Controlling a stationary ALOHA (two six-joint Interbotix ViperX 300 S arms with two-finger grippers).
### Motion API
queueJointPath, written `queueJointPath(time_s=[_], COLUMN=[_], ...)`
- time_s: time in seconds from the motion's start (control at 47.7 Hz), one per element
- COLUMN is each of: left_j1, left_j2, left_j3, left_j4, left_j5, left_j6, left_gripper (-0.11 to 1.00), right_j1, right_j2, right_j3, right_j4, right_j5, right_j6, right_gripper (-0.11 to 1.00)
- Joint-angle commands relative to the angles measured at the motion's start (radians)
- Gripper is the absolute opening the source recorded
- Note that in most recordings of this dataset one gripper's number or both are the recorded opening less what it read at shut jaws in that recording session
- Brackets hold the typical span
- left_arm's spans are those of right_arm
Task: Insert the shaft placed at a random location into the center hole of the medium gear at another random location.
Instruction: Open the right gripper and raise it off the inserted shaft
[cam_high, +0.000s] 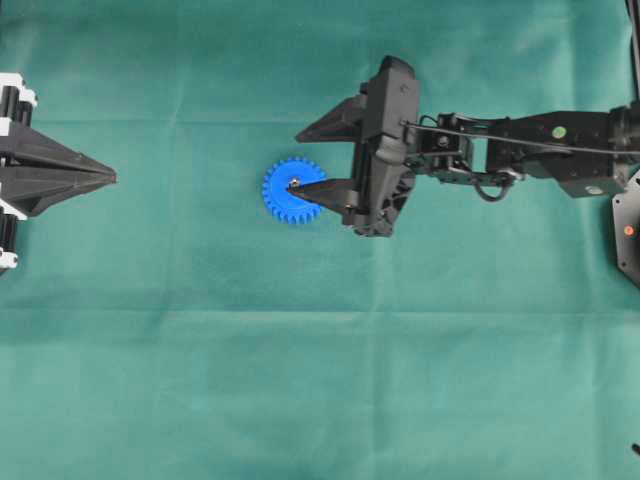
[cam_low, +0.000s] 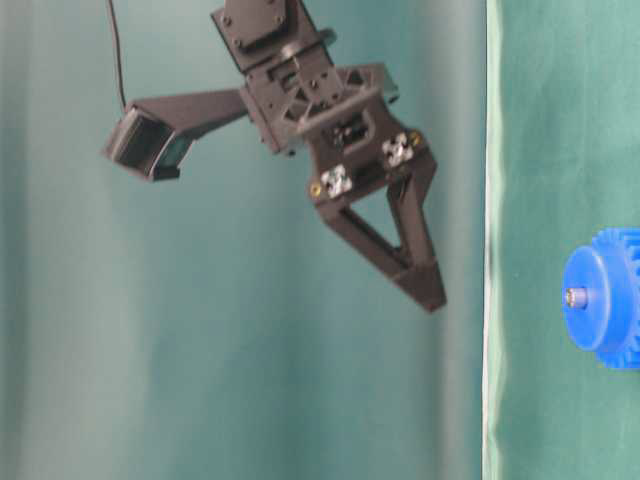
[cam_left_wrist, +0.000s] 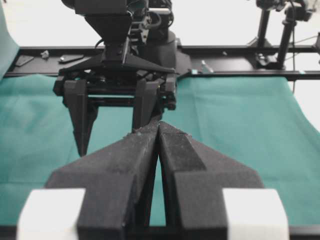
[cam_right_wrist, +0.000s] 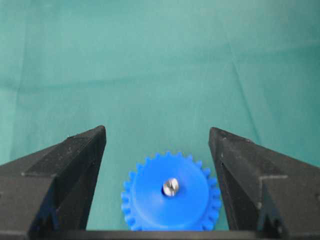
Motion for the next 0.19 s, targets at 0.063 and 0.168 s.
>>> queueJointPath(time_s=[0.063, 0.168], left_j1=[-0.002, -0.002], left_j2=[0.003, 0.005], left_j3=[-0.023, -0.023], left_j4=[0.002, 0.002], left_j5=[-0.002, -0.003], left_j6=[0.000, -0.002], left_gripper=[0.00, 0.00], right_j1=[-0.002, -0.002], right_j2=[-0.077, -0.109], right_j3=[0.034, 0.067], right_j4=[0.000, 0.000], right_j5=[-0.008, -0.008], right_j6=[-0.012, -0.012], right_gripper=[0.81, 0.81])
